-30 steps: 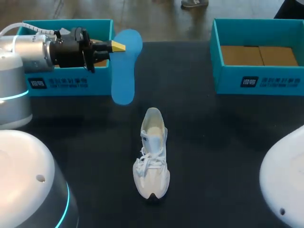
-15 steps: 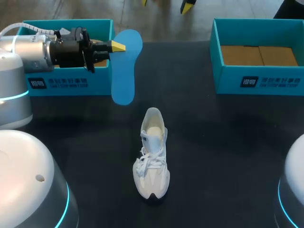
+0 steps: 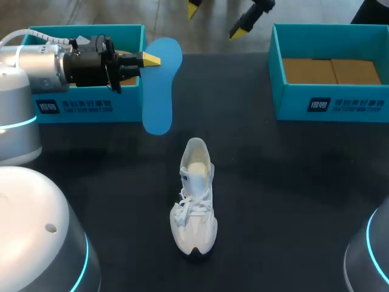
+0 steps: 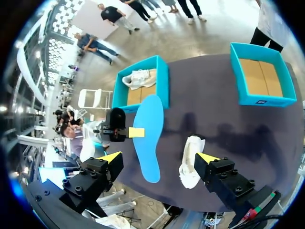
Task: Take the shoe out of the shoebox, open the shoe tongue, remove and reinsert the insole, then place the shoe into the shoebox
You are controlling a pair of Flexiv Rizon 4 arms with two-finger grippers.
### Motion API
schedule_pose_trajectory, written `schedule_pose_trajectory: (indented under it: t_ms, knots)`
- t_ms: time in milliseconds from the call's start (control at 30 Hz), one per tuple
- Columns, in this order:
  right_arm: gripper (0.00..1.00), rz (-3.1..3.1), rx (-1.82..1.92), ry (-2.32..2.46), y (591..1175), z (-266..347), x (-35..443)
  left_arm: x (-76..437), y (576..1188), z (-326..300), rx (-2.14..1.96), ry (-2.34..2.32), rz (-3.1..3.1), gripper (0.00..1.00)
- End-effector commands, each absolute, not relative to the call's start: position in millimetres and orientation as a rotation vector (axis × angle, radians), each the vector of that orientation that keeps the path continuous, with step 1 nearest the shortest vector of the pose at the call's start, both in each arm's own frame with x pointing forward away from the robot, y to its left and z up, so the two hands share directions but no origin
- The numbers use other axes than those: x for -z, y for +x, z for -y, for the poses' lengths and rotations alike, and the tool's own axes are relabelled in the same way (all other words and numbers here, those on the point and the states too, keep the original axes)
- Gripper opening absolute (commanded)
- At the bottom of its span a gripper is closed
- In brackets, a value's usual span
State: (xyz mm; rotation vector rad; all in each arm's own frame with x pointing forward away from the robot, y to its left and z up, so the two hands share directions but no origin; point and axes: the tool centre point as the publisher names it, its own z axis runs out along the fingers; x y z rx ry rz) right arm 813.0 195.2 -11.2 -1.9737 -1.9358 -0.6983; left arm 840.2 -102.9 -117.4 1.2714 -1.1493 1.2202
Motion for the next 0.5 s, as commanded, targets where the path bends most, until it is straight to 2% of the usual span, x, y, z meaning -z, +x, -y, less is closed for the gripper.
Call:
schedule_pose_trajectory:
  t_ms: [33, 500]
  knots:
    - [1.0, 1.616, 1.11, -1.587, 807.9, -190.4, 22.5, 116.8, 839.9, 102.9, -1.218, 1.275, 1.151, 0.0]
    - [1.0, 1.479, 1.352, -1.283, 809.2, -186.2, 46.4, 116.8, 839.9, 102.9, -1.218, 1.275, 1.151, 0.0]
